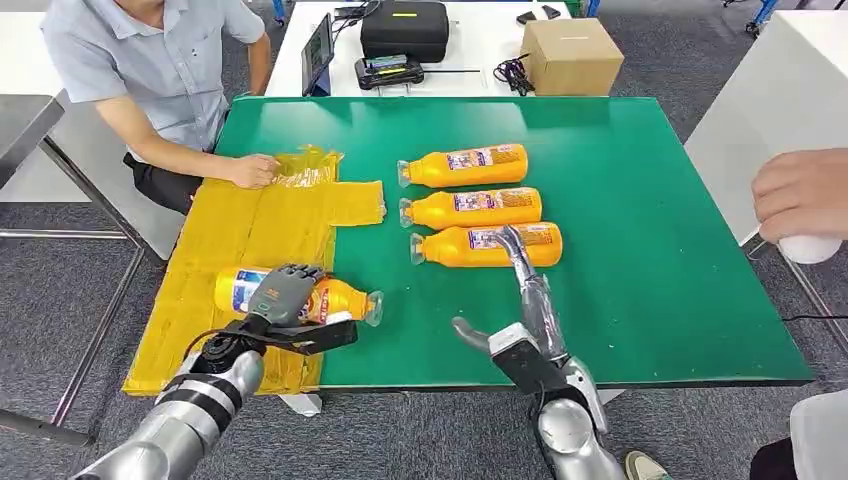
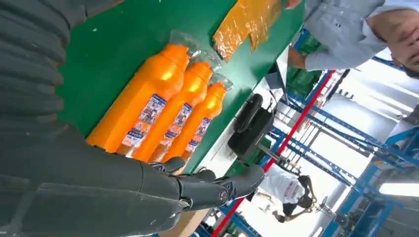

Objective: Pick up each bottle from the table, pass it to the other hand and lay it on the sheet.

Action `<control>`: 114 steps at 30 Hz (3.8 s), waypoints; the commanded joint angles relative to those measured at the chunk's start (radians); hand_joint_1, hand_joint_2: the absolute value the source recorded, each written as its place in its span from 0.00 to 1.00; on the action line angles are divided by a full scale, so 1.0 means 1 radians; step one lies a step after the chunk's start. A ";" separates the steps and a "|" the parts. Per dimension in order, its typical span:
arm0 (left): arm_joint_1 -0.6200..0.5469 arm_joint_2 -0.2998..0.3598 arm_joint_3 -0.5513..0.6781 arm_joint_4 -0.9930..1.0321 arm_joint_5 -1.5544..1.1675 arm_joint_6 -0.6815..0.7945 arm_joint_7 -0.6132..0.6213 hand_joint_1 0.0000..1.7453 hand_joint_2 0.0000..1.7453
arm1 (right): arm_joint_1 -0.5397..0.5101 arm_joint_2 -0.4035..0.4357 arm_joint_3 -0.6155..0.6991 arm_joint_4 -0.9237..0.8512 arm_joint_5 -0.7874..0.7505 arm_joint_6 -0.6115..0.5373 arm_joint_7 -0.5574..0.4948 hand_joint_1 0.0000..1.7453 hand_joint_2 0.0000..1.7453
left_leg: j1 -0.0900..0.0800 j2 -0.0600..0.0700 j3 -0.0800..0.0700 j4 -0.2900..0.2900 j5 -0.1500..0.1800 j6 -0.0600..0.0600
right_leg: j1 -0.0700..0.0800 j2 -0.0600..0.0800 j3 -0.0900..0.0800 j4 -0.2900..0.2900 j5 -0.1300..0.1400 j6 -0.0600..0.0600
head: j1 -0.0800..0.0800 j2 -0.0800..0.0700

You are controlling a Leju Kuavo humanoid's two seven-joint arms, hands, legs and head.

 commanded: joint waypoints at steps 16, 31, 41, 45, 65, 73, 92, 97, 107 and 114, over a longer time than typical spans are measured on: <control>-0.046 0.006 0.060 0.213 0.058 -0.093 0.047 0.00 1.00 | -0.056 -0.004 0.000 0.097 -0.018 0.015 0.006 0.00 1.00 | 0.001 0.005 0.010 -0.002 -0.001 -0.002 | 0.001 0.004 0.008 -0.002 0.001 -0.003 | 0.000 0.000; -0.035 -0.057 0.009 0.048 0.036 0.006 0.016 0.00 1.00 | -0.049 0.002 -0.007 0.099 -0.018 0.014 0.007 0.00 1.00 | 0.001 0.000 0.008 0.000 -0.001 -0.002 | 0.002 -0.001 0.008 -0.001 0.000 -0.002 | 0.000 0.000; -0.022 -0.047 -0.090 -0.049 -0.003 -0.047 0.085 0.00 1.00 | -0.036 0.009 -0.040 0.092 -0.014 0.011 0.006 0.00 1.00 | 0.001 0.000 0.005 0.000 -0.001 -0.002 | 0.002 0.000 0.005 -0.001 -0.001 -0.003 | 0.000 0.000; -0.012 -0.043 -0.093 -0.062 -0.014 -0.006 0.090 0.00 1.00 | -0.037 0.011 -0.039 0.093 -0.011 0.012 0.005 0.00 1.00 | 0.001 0.001 0.003 0.001 -0.001 -0.002 | 0.002 0.000 0.002 0.000 -0.001 -0.003 | 0.000 0.000; 0.362 -0.185 -0.030 -0.698 0.496 0.134 -0.199 0.00 1.00 | 0.073 0.083 -0.114 0.006 -0.207 0.118 -0.019 0.00 1.00 | 0.000 0.000 -0.001 0.001 -0.002 -0.001 | 0.001 0.000 -0.001 0.000 -0.002 -0.002 | 0.000 0.000; 0.511 -0.198 -0.128 -0.842 1.011 -0.025 -0.336 0.00 1.00 | 0.097 0.162 -0.198 -0.074 -0.278 0.091 -0.007 0.00 1.00 | 0.000 0.002 -0.004 0.001 -0.003 -0.001 | 0.000 0.001 -0.006 0.000 -0.002 -0.002 | 0.000 0.000; 0.592 -0.175 -0.109 -0.822 1.088 -0.165 -0.385 0.00 1.00 | 0.042 -0.019 -0.113 0.029 0.563 -0.496 0.205 0.00 1.00 | 0.001 0.002 -0.001 -0.001 -0.002 -0.001 | 0.001 0.002 -0.002 -0.003 -0.001 -0.002 | 0.000 0.000; 0.604 -0.171 -0.111 -0.830 1.086 -0.163 -0.388 0.00 1.00 | 0.047 -0.023 -0.114 0.021 0.564 -0.497 0.207 0.00 1.00 | 0.001 0.003 -0.001 -0.001 -0.003 -0.002 | 0.001 0.002 -0.002 -0.002 -0.002 -0.003 | 0.000 0.000; 0.650 -0.177 -0.095 -0.870 1.076 -0.106 -0.408 0.00 1.00 | 0.076 -0.073 -0.092 -0.015 0.750 -0.479 0.308 0.00 1.00 | 0.001 0.002 -0.002 -0.001 -0.003 -0.001 | 0.001 0.002 -0.003 -0.002 -0.001 -0.002 | 0.000 0.000; 0.650 -0.173 -0.123 -0.882 0.974 -0.030 -0.389 0.00 1.00 | 0.018 -0.113 -0.056 0.066 0.833 -0.364 0.381 0.00 1.00 | 0.000 0.003 -0.003 -0.001 -0.002 -0.001 | 0.001 0.002 -0.004 -0.002 -0.001 -0.002 | 0.000 0.000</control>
